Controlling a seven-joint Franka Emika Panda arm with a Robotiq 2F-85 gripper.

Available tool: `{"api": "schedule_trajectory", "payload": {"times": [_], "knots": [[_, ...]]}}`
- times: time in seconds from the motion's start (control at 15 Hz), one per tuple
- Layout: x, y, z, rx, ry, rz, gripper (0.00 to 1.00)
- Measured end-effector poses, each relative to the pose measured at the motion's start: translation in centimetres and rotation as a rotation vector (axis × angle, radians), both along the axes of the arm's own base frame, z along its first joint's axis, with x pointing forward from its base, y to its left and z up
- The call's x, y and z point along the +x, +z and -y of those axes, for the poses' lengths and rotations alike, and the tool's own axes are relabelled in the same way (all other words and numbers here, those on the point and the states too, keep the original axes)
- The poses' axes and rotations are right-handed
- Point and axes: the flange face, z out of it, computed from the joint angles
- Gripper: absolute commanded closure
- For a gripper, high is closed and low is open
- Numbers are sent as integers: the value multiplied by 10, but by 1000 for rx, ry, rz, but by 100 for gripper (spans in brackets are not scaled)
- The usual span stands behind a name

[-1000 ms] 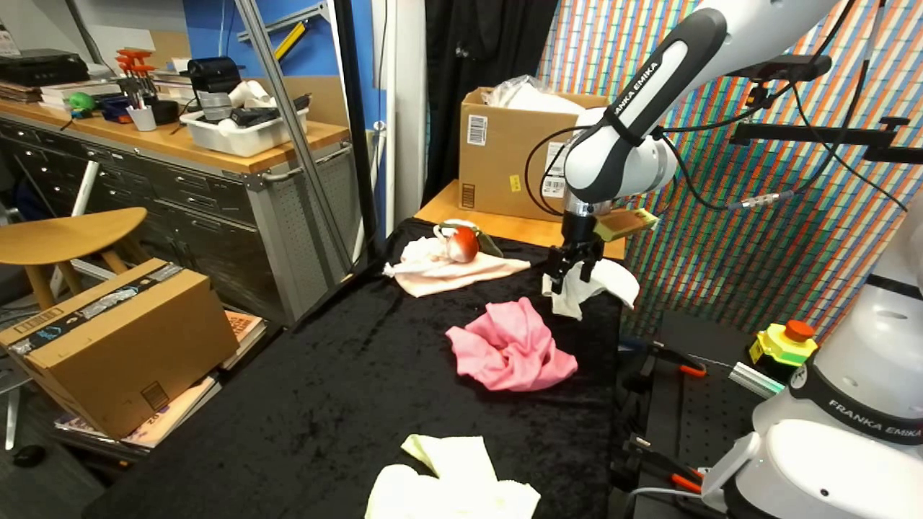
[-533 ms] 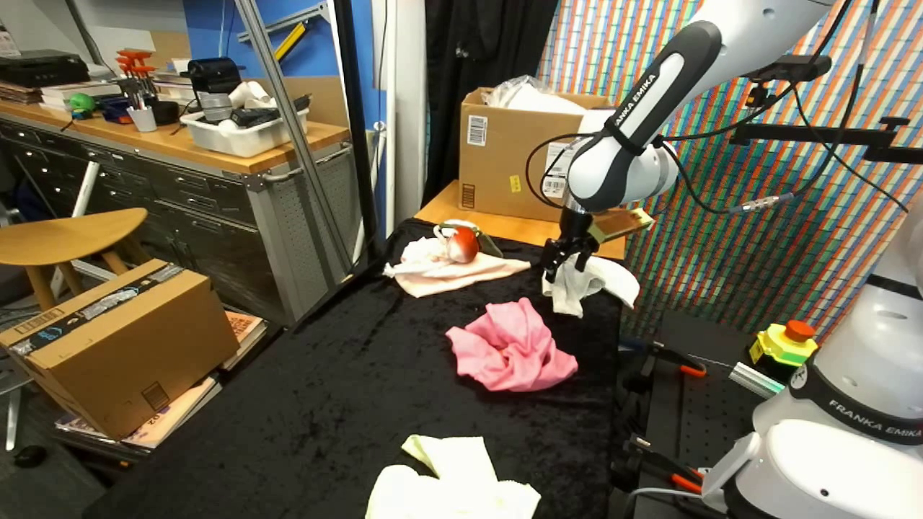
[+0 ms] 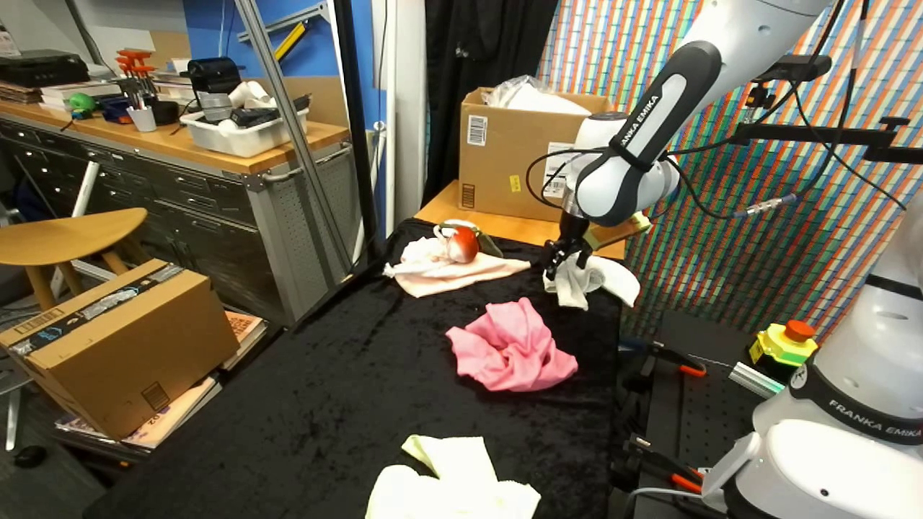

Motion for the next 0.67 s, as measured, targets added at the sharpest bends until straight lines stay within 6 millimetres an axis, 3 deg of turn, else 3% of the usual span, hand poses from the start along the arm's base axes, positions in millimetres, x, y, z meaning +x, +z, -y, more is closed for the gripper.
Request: {"api": "schedule_trajectory", "payload": {"times": [0.47, 0.67], "knots": [[0, -2, 0, -12, -32, 4, 88], [1, -1, 0, -11, -40, 5, 96]]}}
